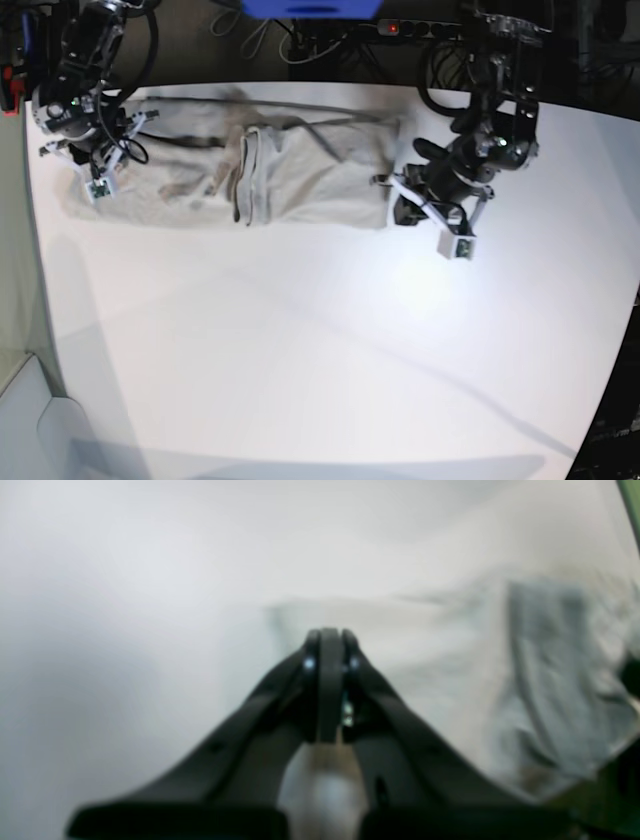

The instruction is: Layout the t-shirt on the table in an organized manner, then fold the t-shirt properly

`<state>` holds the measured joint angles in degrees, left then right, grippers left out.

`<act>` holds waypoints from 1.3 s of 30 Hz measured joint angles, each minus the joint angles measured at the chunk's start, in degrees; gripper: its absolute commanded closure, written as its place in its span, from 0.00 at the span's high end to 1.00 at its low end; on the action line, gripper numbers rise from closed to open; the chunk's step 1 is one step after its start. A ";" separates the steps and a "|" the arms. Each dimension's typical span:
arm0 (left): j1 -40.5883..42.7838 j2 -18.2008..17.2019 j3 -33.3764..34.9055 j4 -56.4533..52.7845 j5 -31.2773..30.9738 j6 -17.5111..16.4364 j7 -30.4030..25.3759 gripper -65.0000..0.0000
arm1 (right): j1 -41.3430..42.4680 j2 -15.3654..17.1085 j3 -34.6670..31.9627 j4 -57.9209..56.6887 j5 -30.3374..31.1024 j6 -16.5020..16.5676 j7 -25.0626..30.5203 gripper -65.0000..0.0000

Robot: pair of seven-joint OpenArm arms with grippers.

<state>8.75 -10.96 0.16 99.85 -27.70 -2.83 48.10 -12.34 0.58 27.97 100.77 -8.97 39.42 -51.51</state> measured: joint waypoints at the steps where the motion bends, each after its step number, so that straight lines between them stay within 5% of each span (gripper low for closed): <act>1: -0.09 -0.68 -0.92 -2.21 -0.48 -0.26 -0.02 0.01 | -0.28 -0.17 -0.02 1.53 -0.28 0.22 -2.34 0.40; 5: 0.24 -2.08 -1.70 -9.51 -0.68 -0.44 -0.66 0.01 | -0.72 -0.28 0.24 9.22 -0.74 0.26 -6.12 0.58; 22: -1.14 -1.73 -1.57 -11.30 -1.07 -0.79 -1.03 0.01 | 9.70 -1.70 11.30 9.70 -0.59 0.22 -16.98 0.61; 39: -0.79 -1.66 -1.44 -11.15 -1.07 -0.79 -1.05 0.01 | 13.44 -1.27 11.74 -5.62 -0.20 0.17 -16.55 0.65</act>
<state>7.97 -12.62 -1.28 88.71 -28.77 -3.62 47.05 1.10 -0.69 39.70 95.15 -9.17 39.59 -68.05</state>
